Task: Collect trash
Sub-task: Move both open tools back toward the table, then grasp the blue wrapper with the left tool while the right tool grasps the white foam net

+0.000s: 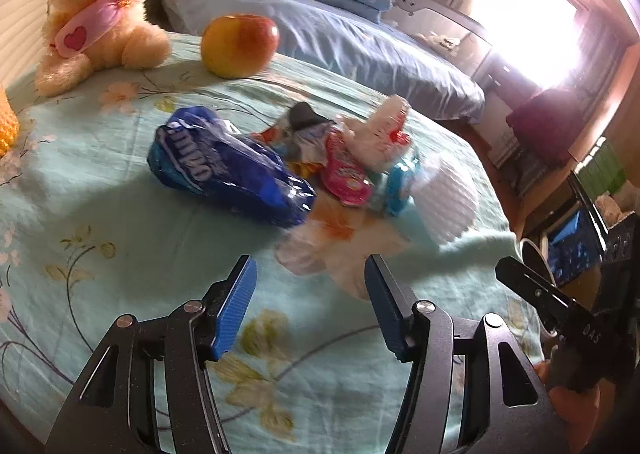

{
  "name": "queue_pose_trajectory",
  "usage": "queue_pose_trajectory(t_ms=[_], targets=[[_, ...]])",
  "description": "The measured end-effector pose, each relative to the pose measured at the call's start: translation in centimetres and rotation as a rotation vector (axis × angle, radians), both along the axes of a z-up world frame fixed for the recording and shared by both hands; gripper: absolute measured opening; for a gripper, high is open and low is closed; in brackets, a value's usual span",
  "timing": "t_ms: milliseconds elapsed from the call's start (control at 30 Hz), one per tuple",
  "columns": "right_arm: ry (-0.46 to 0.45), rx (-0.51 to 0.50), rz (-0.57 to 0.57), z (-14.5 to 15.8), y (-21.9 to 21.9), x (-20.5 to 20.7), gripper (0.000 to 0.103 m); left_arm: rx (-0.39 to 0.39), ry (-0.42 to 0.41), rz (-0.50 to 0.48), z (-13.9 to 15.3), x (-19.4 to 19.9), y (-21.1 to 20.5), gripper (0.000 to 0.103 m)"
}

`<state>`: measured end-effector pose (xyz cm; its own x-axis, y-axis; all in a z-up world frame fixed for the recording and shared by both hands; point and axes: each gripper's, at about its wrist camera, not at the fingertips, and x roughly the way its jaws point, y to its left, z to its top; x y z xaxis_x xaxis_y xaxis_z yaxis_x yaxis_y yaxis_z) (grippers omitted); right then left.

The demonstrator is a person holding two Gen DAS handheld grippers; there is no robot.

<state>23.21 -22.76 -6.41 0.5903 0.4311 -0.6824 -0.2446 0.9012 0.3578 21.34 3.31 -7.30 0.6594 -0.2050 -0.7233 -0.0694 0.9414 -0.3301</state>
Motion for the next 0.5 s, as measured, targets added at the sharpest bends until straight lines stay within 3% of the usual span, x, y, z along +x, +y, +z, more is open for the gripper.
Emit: queue_pose_trajectory(t_ms=[167, 233, 500], targets=[[0.005, 0.007, 0.015, -0.1, 1.3, 0.9, 0.091, -0.008, 0.002, 0.029, 0.1, 1.1, 0.8, 0.058], [0.005, 0.008, 0.023, -0.1, 1.8, 1.4, 0.091, -0.008, 0.002, 0.047, 0.2, 1.6, 1.0, 0.064], [0.025, 0.023, 0.039, -0.7, 3.9, 3.6, 0.091, -0.041, 0.016, 0.112, -0.4, 3.6, 1.8, 0.064]])
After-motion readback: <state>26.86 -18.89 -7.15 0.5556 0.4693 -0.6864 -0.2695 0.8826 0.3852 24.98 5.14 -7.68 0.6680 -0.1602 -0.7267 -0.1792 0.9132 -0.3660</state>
